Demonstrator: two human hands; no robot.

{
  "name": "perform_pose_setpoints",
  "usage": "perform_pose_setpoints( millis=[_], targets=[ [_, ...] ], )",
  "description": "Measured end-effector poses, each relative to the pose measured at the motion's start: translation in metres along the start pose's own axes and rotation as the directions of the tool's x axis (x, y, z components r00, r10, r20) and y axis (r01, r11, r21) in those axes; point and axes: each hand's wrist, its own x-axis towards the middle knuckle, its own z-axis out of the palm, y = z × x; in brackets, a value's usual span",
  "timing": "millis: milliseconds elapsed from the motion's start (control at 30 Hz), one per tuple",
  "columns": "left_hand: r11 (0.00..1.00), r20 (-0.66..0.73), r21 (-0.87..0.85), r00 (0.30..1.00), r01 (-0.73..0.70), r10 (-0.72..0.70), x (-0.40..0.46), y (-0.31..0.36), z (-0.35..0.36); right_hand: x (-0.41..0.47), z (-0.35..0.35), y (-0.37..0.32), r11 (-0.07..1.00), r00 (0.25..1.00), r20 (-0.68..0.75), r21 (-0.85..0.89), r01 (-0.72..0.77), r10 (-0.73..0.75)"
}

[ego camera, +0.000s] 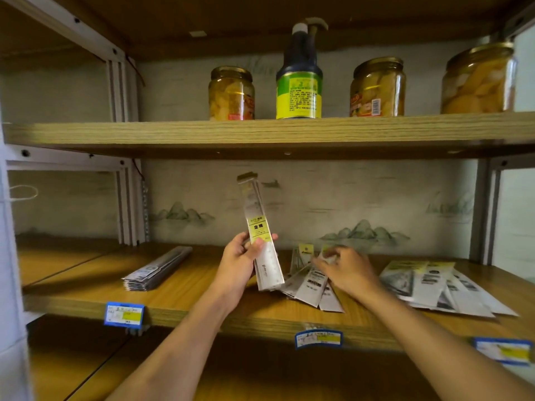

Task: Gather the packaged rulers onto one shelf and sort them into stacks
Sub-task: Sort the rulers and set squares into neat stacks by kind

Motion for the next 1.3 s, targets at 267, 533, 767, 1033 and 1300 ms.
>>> perform_pose_setpoints(
  millis=[267, 533, 767, 1033, 1300],
  targets=[
    [0.993, 0.031, 0.11, 0.999, 0.03, -0.033, -0.003, 0.001, 0.005, -0.002, 0.0, -0.003, 0.979, 0.988, 0.147, -0.201, -0.019, 0.049],
    [0.987, 0.049, 0.156, 0.997, 0.048, -0.056, -0.005, 0.002, 0.006, -0.001, -0.003, -0.009, 0.994, 0.981, 0.18, -0.097, -0.059, 0.076],
    [0.989, 0.031, 0.127, 0.996, 0.074, -0.079, -0.005, 0.004, 0.007, 0.002, -0.008, 0.008, 0.947, 0.97, 0.198, 0.26, -0.188, 0.138],
    [0.99, 0.014, 0.121, 0.997, 0.068, -0.07, -0.001, 0.002, 0.006, -0.002, -0.012, 0.002, 0.814, 0.999, 0.022, 0.581, 0.009, -0.027],
    [0.983, -0.013, 0.16, 0.996, 0.085, -0.084, 0.0, 0.0, 0.003, -0.012, -0.006, -0.035, 0.833, 0.97, -0.035, 0.505, 0.225, -0.241]
  ],
)
